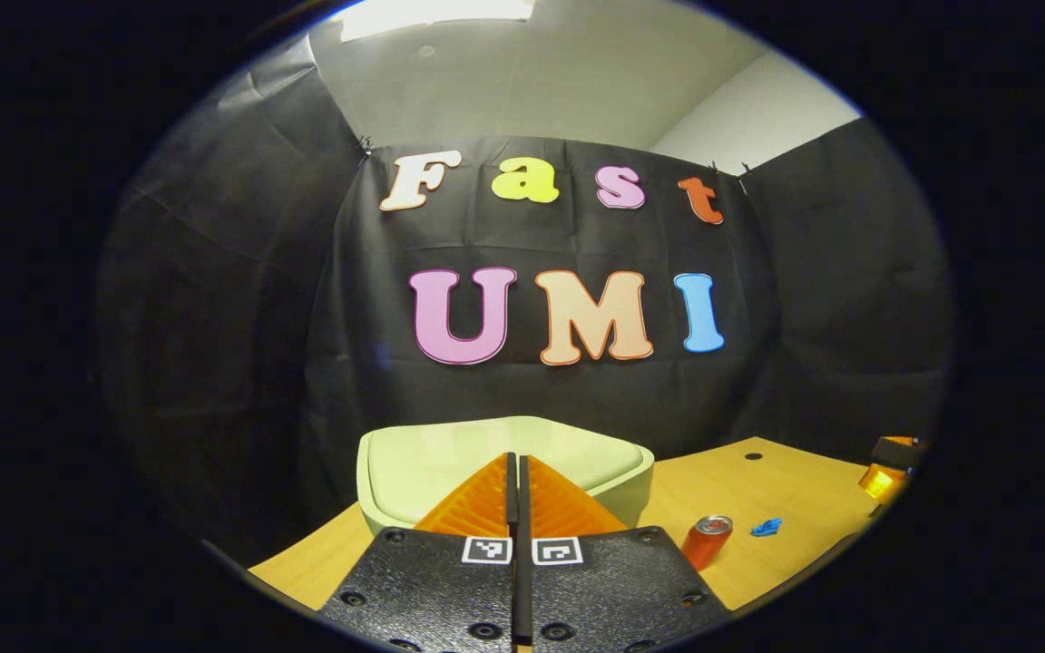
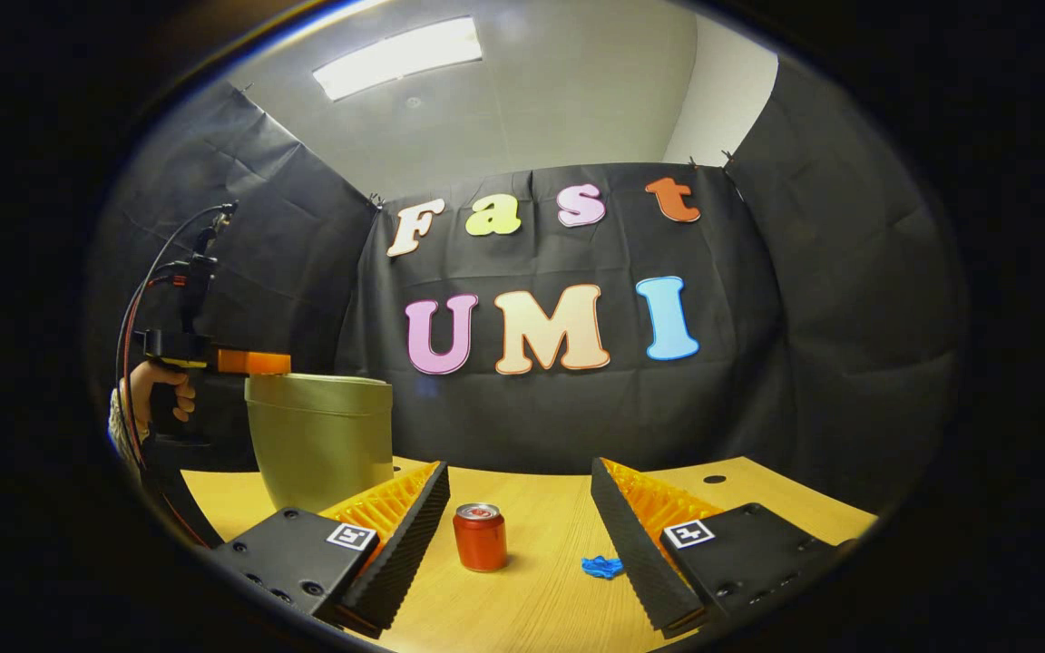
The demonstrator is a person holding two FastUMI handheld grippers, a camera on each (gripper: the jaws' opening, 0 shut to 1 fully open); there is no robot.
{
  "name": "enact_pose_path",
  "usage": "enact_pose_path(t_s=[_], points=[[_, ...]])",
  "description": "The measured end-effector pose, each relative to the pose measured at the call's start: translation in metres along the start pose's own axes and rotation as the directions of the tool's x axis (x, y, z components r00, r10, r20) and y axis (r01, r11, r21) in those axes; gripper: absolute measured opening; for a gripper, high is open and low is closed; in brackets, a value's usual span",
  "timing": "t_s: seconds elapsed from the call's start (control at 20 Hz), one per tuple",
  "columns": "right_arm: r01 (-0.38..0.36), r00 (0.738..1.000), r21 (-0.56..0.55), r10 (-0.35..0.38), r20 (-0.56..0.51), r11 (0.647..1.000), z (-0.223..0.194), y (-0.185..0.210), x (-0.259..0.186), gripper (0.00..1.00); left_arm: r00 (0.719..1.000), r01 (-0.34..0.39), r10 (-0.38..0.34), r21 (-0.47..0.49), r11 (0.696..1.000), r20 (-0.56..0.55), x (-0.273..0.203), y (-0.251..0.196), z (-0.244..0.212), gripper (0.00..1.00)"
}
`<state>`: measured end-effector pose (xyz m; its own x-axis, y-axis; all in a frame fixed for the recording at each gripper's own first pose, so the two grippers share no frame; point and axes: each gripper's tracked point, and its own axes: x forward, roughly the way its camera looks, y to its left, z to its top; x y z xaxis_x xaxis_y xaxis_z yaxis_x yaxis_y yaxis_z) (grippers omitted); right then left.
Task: Press the lid of the desktop garbage bin to open it, pick up the crumpled paper on the desktop and throw it into the bin, then pick up the pop can on the desktop and drop it into the bin, and finally close the garbage bin lid.
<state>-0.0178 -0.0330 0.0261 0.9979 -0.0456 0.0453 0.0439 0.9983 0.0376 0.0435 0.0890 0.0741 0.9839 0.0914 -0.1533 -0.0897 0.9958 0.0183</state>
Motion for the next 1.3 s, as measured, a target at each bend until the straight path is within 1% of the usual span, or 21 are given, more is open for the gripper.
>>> enact_pose_path(t_s=[0.05,0.15,0.25,0.35,0.4,0.45,0.55,0.75,0.8,0.85,0.9,1.1,1.3], points=[[0.002,1.0,0.0,-0.002,0.006,1.0,0.003,-0.001,-0.001,0.99,1.0,0.003,-0.003,0.001,1.0,-0.003,0.0,-0.002,0.0,0.0],[0.008,1.0,0.002,-0.008,0.02,1.0,0.008,-0.002,-0.003,0.99,1.0,0.009,-0.008,0.033,0.999,-0.03,0.001,-0.001,-0.001,0.0],[0.009,1.0,0.006,-0.009,0.03,1.0,0.011,-0.003,-0.006,0.99,0.999,0.014,-0.013,0.033,0.999,-0.048,0.0,0.0,-0.003,0.0],[0.008,0.999,0.003,-0.008,0.041,1.0,0.015,-0.003,-0.008,0.99,0.999,0.004,-0.003,0.037,0.999,-0.045,-0.002,-0.001,0.003,0.0],[0.01,0.999,-0.002,-0.01,0.047,1.0,0.017,-0.004,-0.009,0.99,0.999,-0.005,0.006,0.036,0.999,-0.033,-0.002,-0.001,0.005,0.0],[0.016,0.999,-0.006,-0.015,0.053,1.0,0.02,-0.006,-0.009,0.99,1.0,0.004,-0.003,0.031,1.0,-0.027,-0.002,-0.006,0.009,0.0],[0.024,0.998,-0.004,-0.024,0.058,1.0,0.021,-0.01,-0.01,0.99,0.999,0.043,-0.043,0.024,0.999,-0.003,-0.005,-0.025,0.013,0.0],[0.02,0.998,0.018,-0.021,0.058,1.0,0.021,-0.009,-0.011,0.99,0.995,0.044,-0.049,0.052,0.998,0.091,-0.01,-0.034,0.044,0.0],[0.023,0.998,0.015,-0.024,0.06,1.0,0.022,-0.01,-0.01,1.0,0.993,0.041,-0.047,0.064,0.997,0.105,-0.013,-0.035,0.048,0.0],[0.026,0.998,0.01,-0.027,0.06,1.0,0.022,-0.011,-0.009,0.99,0.992,0.043,-0.051,0.069,0.997,0.117,-0.015,-0.038,0.05,0.0],[0.027,0.998,0.007,-0.027,0.058,1.0,0.02,-0.011,-0.009,1.0,0.99,0.056,-0.063,0.065,0.996,0.123,-0.019,-0.044,0.051,0.0],[0.019,0.999,0.002,-0.019,0.04,1.0,0.013,-0.007,-0.006,0.99,0.987,0.096,-0.1,0.033,0.995,0.125,-0.035,-0.055,0.032,0.0],[0.034,0.999,-0.019,-0.034,0.012,0.999,-0.003,-0.01,0.002,0.99,0.983,0.142,-0.139,-0.014,0.99,0.117,-0.045,-0.062,0.0,0.0]])
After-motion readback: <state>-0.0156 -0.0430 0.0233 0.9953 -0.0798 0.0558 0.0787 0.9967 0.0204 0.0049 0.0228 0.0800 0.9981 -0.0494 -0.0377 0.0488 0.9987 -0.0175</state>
